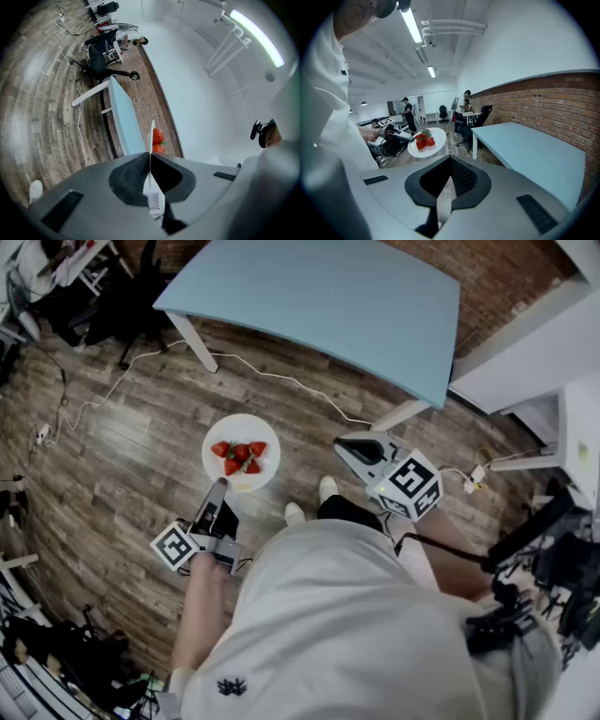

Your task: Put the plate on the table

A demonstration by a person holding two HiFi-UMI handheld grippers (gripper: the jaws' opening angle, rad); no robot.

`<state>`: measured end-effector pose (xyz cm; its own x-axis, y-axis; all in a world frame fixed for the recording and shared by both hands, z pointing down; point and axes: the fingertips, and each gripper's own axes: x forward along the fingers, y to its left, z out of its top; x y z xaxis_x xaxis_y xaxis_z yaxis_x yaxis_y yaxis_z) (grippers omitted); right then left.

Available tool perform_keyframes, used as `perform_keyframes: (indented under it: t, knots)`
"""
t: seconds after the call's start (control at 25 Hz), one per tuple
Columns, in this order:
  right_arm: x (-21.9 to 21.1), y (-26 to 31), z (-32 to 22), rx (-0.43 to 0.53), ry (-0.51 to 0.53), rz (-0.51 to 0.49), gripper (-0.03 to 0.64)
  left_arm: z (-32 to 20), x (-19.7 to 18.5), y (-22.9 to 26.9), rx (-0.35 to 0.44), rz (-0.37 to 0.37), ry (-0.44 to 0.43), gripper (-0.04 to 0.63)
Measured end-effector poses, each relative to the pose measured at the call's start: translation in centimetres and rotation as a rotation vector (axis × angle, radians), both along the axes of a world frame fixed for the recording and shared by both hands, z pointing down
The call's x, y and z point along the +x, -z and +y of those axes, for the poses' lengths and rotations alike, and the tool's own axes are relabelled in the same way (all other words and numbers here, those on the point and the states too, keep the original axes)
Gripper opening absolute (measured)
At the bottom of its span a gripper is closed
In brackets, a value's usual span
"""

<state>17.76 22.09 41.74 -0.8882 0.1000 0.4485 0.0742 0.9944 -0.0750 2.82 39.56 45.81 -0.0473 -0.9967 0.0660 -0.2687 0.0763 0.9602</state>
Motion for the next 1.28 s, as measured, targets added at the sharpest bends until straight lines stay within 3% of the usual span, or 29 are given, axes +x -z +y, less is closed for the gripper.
perform_keyframes:
  t: [0.44, 0.72, 1.28]
  knots:
    - [0.3, -0.2, 0.5, -0.016, -0.017, 0.002, 0.009, 0.2, -0.2, 0.2, 0.008, -0.017, -0.007, 0.009]
    - [-0.2, 0.1, 0.7, -0.039, -0.073, -0.05, 0.011, 0.0, -0.5, -0.2, 0.007, -0.014, -0.027, 0.009]
    - [-6.0, -1.0, -7.9, -0.073, -0.079, -0.036, 0.023, -10.5, -5.5, 0.4, 0.005, -0.007, -0.087, 0.009]
